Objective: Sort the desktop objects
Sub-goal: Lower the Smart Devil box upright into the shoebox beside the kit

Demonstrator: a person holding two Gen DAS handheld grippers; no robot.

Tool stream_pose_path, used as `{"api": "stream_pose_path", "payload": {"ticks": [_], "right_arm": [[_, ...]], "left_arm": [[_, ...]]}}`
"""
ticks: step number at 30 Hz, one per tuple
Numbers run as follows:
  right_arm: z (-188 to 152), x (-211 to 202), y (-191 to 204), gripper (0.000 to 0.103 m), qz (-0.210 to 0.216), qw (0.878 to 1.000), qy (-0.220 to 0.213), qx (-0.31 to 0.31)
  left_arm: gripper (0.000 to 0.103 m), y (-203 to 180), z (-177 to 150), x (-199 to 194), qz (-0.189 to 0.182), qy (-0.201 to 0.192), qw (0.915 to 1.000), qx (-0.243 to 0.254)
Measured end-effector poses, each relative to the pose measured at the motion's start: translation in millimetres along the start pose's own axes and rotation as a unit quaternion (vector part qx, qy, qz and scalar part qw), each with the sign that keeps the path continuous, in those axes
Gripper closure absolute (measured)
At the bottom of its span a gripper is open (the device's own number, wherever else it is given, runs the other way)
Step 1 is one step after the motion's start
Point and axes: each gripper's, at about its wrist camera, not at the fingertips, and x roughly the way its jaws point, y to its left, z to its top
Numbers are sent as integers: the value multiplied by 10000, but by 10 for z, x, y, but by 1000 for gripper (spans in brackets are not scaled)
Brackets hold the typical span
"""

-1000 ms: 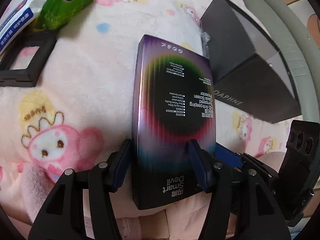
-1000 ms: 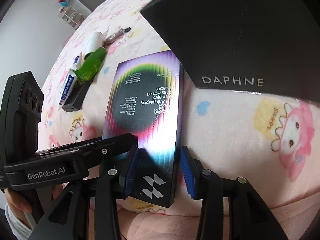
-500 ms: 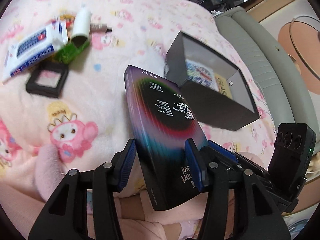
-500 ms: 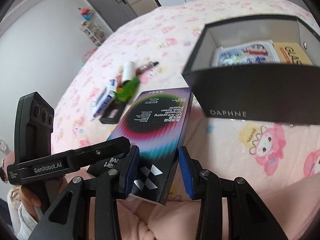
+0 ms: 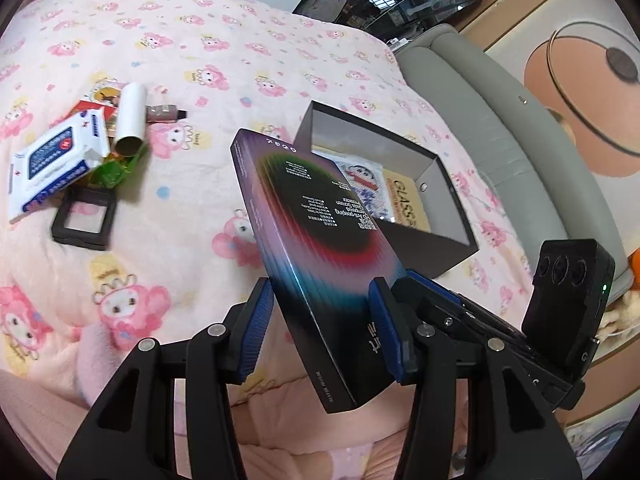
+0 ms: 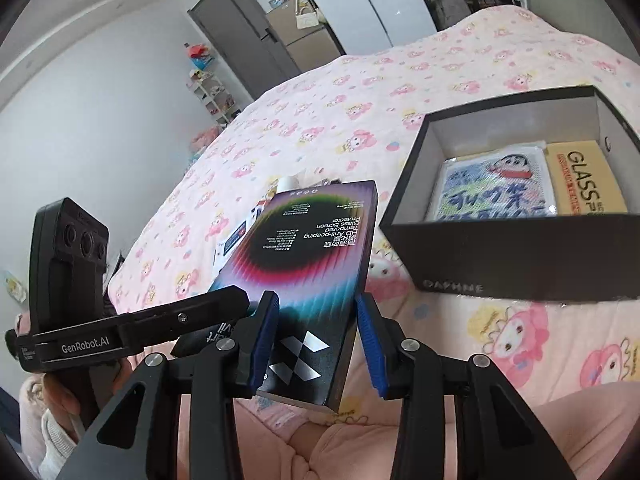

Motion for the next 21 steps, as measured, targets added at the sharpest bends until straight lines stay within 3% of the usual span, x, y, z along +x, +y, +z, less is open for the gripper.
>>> {"api": "stream_pose_path", "payload": {"ticks": [9,12,21], "right_arm": [[210,-189,-197,67,-184,9995,-254,2],[296,-206,-326,67,-335,9991,-264,54],[484,-263,-850,67,-1013,9936,-296,406]], "left_arm": [[53,-293,229,235,-291,69,9994,198],[53,-443,339,449,-261,170,9987,396],[53,-769,583,1202,-579,645,9955,394]]}}
